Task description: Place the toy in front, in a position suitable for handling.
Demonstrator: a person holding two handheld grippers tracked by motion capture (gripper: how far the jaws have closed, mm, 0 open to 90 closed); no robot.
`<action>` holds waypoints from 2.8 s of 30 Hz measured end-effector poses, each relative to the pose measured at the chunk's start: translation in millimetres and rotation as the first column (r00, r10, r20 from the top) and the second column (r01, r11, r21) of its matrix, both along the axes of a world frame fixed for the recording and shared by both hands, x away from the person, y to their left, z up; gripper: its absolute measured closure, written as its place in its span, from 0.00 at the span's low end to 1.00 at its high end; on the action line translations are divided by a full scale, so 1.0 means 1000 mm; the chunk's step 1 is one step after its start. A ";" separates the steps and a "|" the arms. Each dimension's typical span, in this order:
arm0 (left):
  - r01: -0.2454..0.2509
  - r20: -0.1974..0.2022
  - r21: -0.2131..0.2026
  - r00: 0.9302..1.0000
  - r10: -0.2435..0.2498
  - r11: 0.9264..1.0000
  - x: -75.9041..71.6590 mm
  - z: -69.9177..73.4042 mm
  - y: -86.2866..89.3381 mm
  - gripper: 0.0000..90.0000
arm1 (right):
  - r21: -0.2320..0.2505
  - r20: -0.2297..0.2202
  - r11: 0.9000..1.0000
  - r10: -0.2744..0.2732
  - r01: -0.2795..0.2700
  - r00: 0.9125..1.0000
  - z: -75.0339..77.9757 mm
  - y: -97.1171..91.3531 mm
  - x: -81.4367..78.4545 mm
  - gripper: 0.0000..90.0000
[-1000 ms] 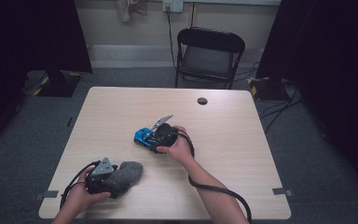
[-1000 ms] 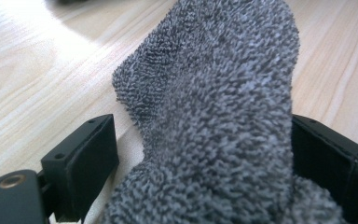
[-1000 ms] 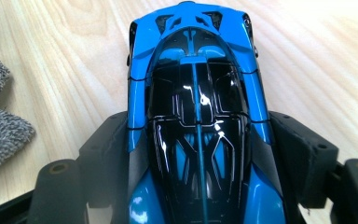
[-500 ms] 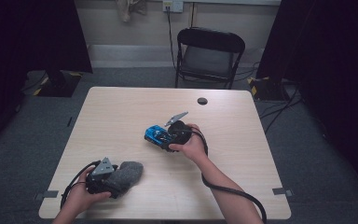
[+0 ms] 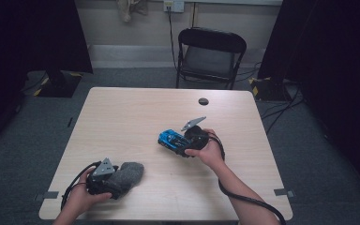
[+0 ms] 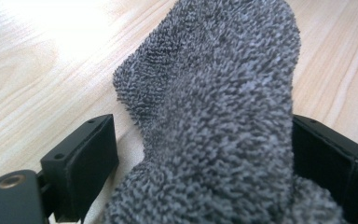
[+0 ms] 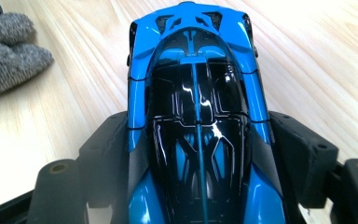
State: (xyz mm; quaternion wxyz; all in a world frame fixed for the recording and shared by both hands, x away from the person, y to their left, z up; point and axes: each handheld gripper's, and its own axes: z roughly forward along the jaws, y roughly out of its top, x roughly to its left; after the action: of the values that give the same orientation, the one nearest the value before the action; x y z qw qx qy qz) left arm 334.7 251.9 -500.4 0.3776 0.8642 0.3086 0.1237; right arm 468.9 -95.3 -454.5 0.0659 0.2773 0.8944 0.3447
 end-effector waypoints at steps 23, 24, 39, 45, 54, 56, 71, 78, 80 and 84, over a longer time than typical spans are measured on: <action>-0.003 0.000 -0.002 1.000 0.003 1.000 0.000 0.000 0.000 0.12 | -0.027 -0.013 1.000 -0.010 0.010 1.000 -0.011 -0.040 -0.021 0.29; -0.002 0.000 -0.002 1.000 0.002 1.000 0.000 0.000 0.000 0.12 | -0.025 -0.016 1.000 -0.011 0.010 1.000 -0.011 -0.042 -0.021 0.29; -0.003 0.000 -0.002 1.000 0.003 1.000 0.000 0.000 0.000 0.12 | -0.031 -0.016 0.999 -0.009 0.009 1.000 -0.023 -0.055 -0.031 0.29; -0.003 0.000 -0.002 1.000 0.003 1.000 0.000 0.000 0.000 0.12 | -0.043 -0.009 0.999 0.008 -0.009 1.000 -0.027 -0.055 -0.034 0.29; -0.003 0.000 -0.002 1.000 0.003 1.000 0.000 0.000 0.000 0.12 | -0.025 -0.011 1.000 0.018 -0.019 1.000 -0.032 -0.061 -0.036 0.29; -0.003 0.000 -0.002 1.000 0.003 1.000 0.000 0.000 0.000 0.12 | -0.029 -0.004 0.999 0.023 -0.023 1.000 -0.032 -0.061 -0.036 0.29; -0.005 0.001 -0.002 1.000 0.005 1.000 0.000 0.000 -0.001 0.11 | 0.002 0.004 0.999 0.036 -0.036 0.999 -0.034 -0.064 -0.035 0.27; -0.005 0.003 -0.001 1.000 0.005 1.000 0.000 0.000 -0.001 0.11 | 0.015 0.014 0.999 0.038 -0.038 0.999 -0.031 -0.063 -0.035 0.24; -0.005 0.003 0.000 1.000 0.005 1.000 0.000 0.000 -0.001 0.11 | 0.017 0.016 0.999 0.038 -0.038 0.999 -0.030 -0.064 -0.035 0.23; -0.005 0.002 -0.001 1.000 0.005 1.000 0.000 0.000 -0.001 0.11 | 0.023 0.008 0.999 0.037 -0.037 0.999 -0.028 -0.064 -0.035 0.22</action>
State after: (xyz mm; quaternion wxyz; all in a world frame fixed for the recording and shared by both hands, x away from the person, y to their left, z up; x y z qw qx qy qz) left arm 334.3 251.0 -500.7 0.3781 0.8632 0.3102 0.1252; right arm 434.1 -159.6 -482.1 0.0594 0.2601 0.8950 0.3574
